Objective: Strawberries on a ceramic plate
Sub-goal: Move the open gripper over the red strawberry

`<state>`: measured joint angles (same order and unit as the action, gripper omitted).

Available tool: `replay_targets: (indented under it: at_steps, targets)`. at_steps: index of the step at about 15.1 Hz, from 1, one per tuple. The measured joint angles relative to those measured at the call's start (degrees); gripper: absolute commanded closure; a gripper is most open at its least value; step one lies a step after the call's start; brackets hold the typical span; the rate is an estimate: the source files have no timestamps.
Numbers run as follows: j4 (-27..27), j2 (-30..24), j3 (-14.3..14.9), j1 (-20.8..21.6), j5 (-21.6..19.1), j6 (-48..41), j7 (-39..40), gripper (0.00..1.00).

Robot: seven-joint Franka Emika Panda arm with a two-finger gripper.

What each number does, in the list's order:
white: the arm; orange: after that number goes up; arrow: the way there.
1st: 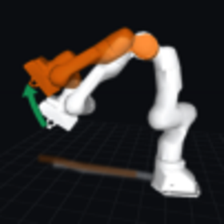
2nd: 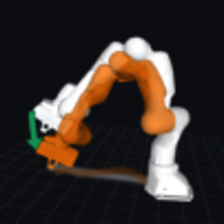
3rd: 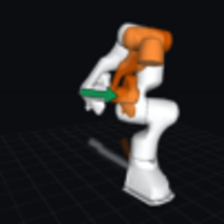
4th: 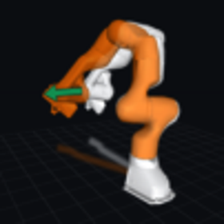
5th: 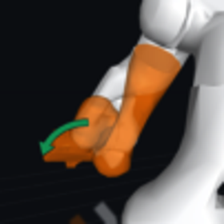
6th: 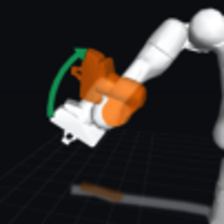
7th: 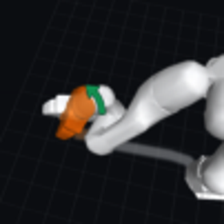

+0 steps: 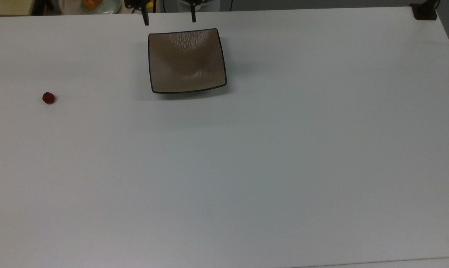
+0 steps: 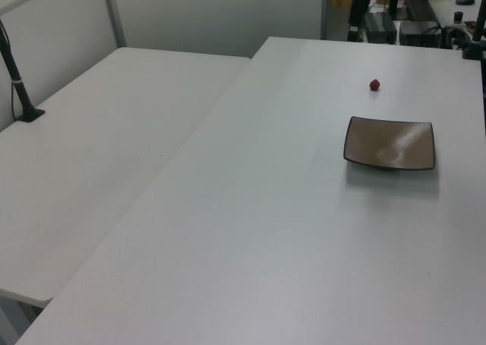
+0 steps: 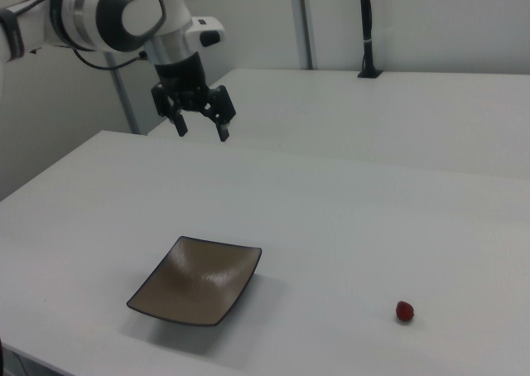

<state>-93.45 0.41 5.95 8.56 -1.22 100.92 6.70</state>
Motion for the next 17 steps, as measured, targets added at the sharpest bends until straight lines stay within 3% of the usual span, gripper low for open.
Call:
replay_targets:
  at_steps: [11,17]
  targets:
    - [-3.66,4.21,6.26,-0.20,2.87,10.36,2.00,0.00]
    - [-3.80,7.82,7.25,-2.18,4.34,12.22,3.17,0.00]
